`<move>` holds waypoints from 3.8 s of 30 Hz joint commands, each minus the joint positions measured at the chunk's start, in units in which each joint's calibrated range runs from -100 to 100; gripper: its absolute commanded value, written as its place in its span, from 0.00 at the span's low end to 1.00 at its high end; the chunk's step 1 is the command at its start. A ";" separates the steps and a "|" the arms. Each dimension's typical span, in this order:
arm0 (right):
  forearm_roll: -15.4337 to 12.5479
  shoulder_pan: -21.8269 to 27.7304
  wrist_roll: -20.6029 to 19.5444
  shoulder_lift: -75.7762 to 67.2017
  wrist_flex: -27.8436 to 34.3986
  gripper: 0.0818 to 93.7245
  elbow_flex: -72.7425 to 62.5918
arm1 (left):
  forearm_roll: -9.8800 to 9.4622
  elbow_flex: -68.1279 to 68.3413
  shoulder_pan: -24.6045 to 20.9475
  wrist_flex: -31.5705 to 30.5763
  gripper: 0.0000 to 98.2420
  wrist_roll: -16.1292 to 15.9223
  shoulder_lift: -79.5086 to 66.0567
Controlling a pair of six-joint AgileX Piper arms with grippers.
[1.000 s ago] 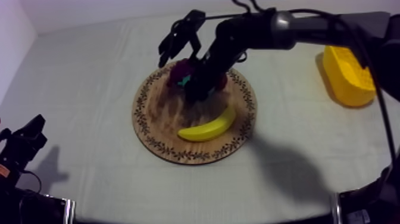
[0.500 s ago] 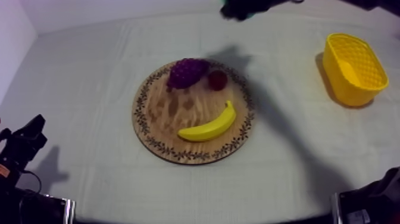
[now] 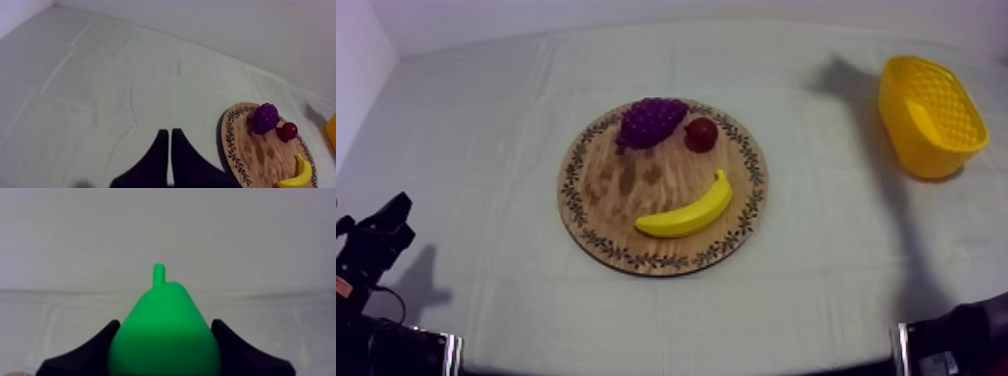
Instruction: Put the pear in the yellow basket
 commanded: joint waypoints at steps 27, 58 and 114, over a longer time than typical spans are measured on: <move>-6.57 13.46 7.88 12.62 22.43 0.42 10.56 | -0.02 0.02 0.01 0.01 0.00 0.01 0.00; -7.81 12.50 10.72 14.60 24.50 0.46 16.83 | -0.02 0.02 0.01 0.01 0.00 0.01 0.00; -15.73 2.68 16.26 -39.90 -15.20 0.00 67.55 | -0.02 0.02 0.01 0.01 0.00 0.01 0.00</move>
